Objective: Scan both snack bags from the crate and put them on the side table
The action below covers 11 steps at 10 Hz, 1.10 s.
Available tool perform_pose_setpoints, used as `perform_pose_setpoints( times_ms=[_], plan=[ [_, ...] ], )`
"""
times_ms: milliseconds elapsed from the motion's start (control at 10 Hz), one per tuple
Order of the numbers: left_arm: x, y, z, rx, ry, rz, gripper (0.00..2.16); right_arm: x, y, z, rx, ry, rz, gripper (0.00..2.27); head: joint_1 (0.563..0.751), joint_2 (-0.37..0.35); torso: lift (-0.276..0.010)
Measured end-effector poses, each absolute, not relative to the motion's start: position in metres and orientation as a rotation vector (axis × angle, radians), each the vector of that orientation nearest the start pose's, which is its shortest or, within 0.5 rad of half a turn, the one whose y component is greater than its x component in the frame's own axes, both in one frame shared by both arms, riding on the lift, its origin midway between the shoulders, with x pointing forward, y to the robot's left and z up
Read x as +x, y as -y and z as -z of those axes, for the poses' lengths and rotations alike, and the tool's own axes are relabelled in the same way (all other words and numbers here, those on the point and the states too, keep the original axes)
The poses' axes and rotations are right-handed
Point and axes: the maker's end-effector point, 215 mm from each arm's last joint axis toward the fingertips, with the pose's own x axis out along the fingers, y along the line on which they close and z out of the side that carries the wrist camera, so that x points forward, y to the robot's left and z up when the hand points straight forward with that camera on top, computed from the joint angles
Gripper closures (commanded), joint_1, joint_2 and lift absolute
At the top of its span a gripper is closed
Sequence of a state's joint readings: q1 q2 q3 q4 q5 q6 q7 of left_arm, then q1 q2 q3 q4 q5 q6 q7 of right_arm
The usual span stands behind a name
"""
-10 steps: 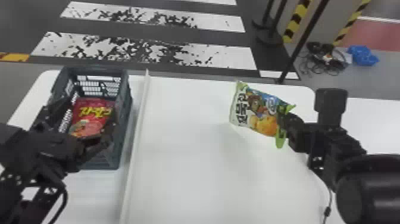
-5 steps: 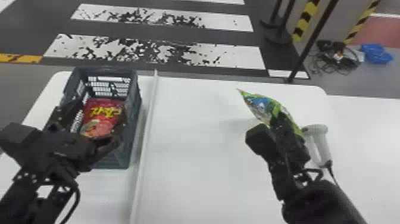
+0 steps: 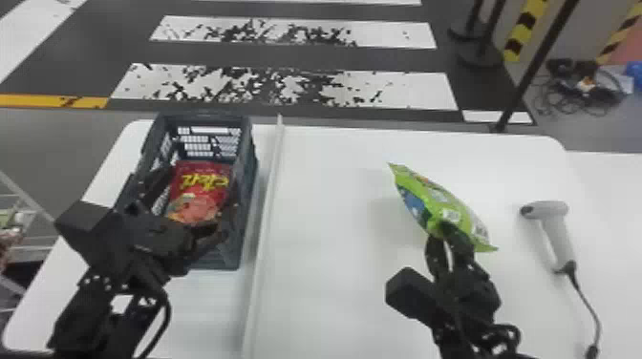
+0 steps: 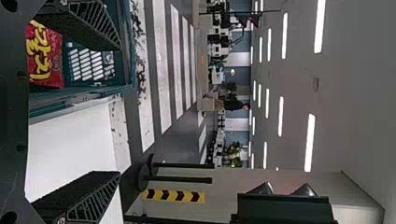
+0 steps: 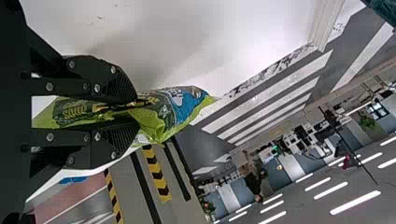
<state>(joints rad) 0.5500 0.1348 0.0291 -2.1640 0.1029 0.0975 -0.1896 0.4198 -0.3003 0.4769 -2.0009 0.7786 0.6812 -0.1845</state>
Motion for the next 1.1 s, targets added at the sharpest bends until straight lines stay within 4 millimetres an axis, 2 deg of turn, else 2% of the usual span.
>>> perform_pose_setpoints(
  times_ms=[200,300,500,600,800,1000,1100],
  plan=[
    [0.430,-0.204,0.324,0.022,-0.061,0.243,0.04,0.391,0.186,0.471,-0.999,-0.417,-0.141,0.05,0.695,0.023,-0.087],
    [0.429,-0.203,0.325,0.022,-0.062,0.245,0.04,0.385,0.183,0.469,-0.978,-0.424,-0.167,0.05,0.695,0.027,-0.087],
    [0.429,-0.202,0.326,0.020,-0.065,0.248,0.04,0.384,0.181,0.456,-0.888,-0.425,-0.180,0.09,0.695,0.031,-0.087],
    [0.428,-0.200,0.326,0.019,-0.065,0.251,0.04,0.389,0.188,0.447,-0.807,-0.427,-0.169,0.22,0.695,0.022,-0.087],
    [0.427,-0.200,0.327,0.020,-0.067,0.252,0.04,0.401,0.197,0.435,-0.616,-0.445,-0.190,0.81,0.695,0.005,-0.087],
    [0.426,-0.201,0.328,0.022,-0.070,0.252,0.04,0.413,0.207,0.426,-0.457,-0.453,-0.199,2.09,0.695,-0.006,-0.087],
    [0.426,-0.201,0.328,0.023,-0.071,0.252,0.04,0.421,0.212,0.420,-0.384,-0.452,-0.196,2.22,0.695,-0.014,-0.087]
  ],
)
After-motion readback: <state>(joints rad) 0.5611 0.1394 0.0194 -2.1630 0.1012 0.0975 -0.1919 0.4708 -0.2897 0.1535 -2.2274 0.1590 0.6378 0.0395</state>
